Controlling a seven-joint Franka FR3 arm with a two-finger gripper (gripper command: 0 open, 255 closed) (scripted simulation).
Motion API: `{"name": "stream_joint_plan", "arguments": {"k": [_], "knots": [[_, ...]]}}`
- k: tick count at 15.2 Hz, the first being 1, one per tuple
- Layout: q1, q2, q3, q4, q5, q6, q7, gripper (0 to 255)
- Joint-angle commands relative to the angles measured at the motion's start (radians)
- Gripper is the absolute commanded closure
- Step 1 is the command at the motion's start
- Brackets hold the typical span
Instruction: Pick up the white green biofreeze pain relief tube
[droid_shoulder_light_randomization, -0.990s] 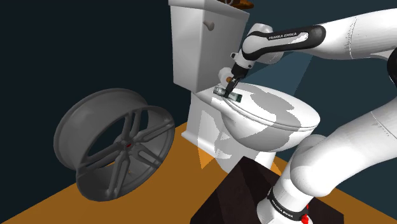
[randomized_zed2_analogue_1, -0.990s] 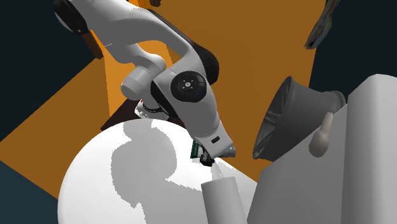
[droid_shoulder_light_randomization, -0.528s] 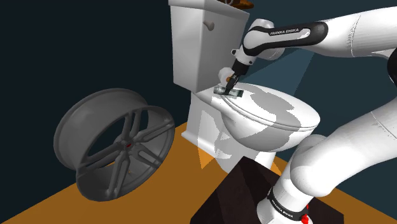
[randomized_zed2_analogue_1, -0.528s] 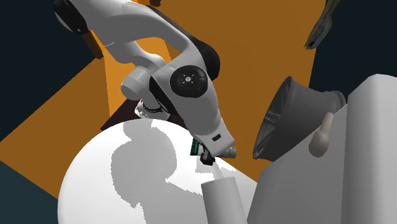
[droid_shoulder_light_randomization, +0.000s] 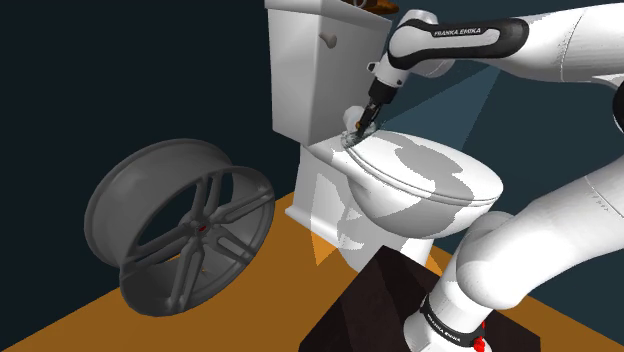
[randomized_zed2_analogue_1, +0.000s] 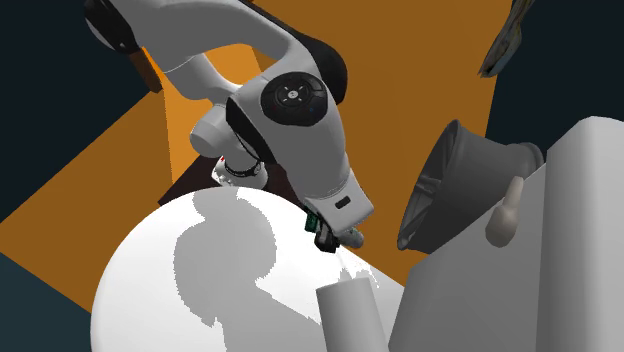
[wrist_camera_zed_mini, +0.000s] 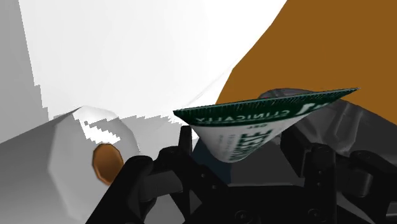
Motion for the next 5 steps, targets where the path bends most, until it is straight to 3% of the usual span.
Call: {"name": "stream_joint_plan", "arguments": {"k": [1,5], "knots": [[0.001,0.003,0.001,0.029,0.002,-0.025,0.001,255],[0.003,0.005,0.004,0.059,0.003,-0.054,0.003,255]]}}
